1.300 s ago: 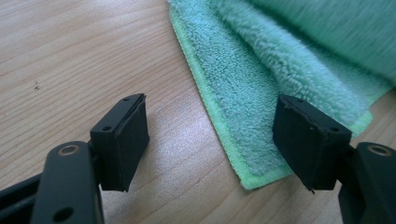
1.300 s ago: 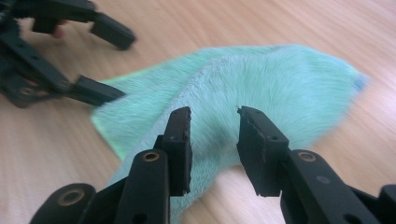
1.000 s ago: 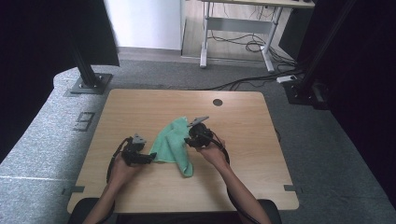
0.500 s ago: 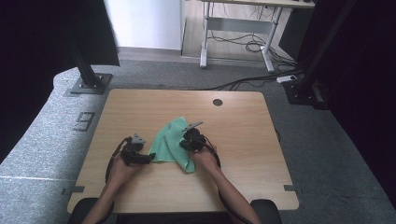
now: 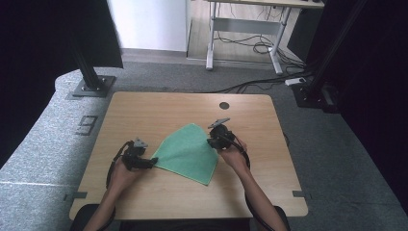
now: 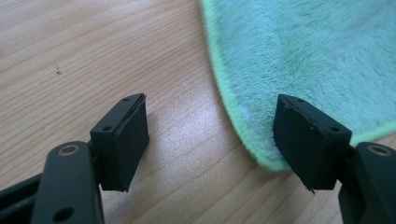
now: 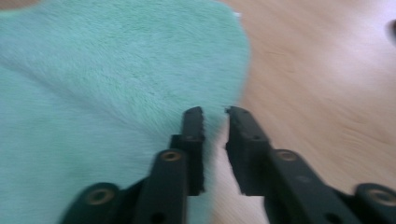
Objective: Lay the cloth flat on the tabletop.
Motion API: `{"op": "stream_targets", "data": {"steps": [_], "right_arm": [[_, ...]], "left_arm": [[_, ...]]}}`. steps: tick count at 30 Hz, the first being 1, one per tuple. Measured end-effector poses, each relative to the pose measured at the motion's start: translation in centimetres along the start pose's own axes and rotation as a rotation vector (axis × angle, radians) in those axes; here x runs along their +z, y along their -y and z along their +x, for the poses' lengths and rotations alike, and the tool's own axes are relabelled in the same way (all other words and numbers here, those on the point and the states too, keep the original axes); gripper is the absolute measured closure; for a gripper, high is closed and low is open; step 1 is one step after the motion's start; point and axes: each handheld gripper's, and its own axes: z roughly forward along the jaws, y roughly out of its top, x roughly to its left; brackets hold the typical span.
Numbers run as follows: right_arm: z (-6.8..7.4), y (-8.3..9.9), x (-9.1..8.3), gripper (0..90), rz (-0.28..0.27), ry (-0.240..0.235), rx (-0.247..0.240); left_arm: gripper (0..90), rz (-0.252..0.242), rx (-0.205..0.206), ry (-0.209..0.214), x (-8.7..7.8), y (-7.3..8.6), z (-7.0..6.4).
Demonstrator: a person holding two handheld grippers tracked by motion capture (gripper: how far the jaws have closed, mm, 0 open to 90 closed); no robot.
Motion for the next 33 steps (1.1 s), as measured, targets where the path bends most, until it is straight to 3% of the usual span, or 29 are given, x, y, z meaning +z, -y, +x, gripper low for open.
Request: {"op": "stream_targets", "data": {"steps": [5, 11, 15, 17, 18, 19, 20, 22, 24, 29, 33], "right_arm": [[-1.3, 0.3, 0.1, 58.2, -0.039, 0.015, 0.073], [-0.8, 0.9, 3.0, 52.3, -0.041, -0.046, 0.109], [-0.3, 1.0, 5.0, 52.5, -0.013, -0.045, 0.113], [-0.2, 1.1, 5.9, 60.1, 0.004, -0.041, 0.106], [-0.2, 1.1, 6.0, 71.9, -0.009, -0.07, 0.132], [-0.2, 1.1, 6.0, 78.3, -0.007, -0.094, 0.151], [-0.1, 1.0, 5.9, 84.0, 0.0, -0.092, 0.147], [0.6, 0.5, 5.5, 86.0, 0.01, -0.032, 0.095], [1.5, -0.2, 4.5, 86.6, -0.022, -0.007, 0.053], [5.5, -3.1, 2.0, 86.6, -0.109, -0.068, -0.065], [9.1, -4.4, 2.4, 86.4, -0.108, -0.13, -0.132]], "left_arm": [[27.1, 0.009, 0.004, 0.0, -0.2, 0.1, -0.1], [27.1, 0.018, 0.015, 0.01, -0.4, 0.2, -0.1], [27.2, 0.022, 0.024, 0.018, -0.5, 0.3, -0.1], [27.2, 0.022, 0.025, 0.02, -0.5, 0.3, -0.1], [27.2, 0.022, 0.026, 0.02, -0.5, 0.3, -0.1], [27.2, 0.021, 0.026, 0.02, -0.5, 0.3, -0.1], [27.2, 0.02, 0.026, 0.02, -0.5, 0.3, -0.1], [27.1, 0.019, 0.026, 0.019, -0.5, 0.3, -0.1], [27.1, 0.017, 0.026, 0.021, -0.5, 0.4, -0.1], [27.1, 0.014, 0.028, 0.022, -0.4, 0.3, -0.1], [27.1, 0.012, 0.029, 0.023, -0.4, 0.4, -0.1]]}}
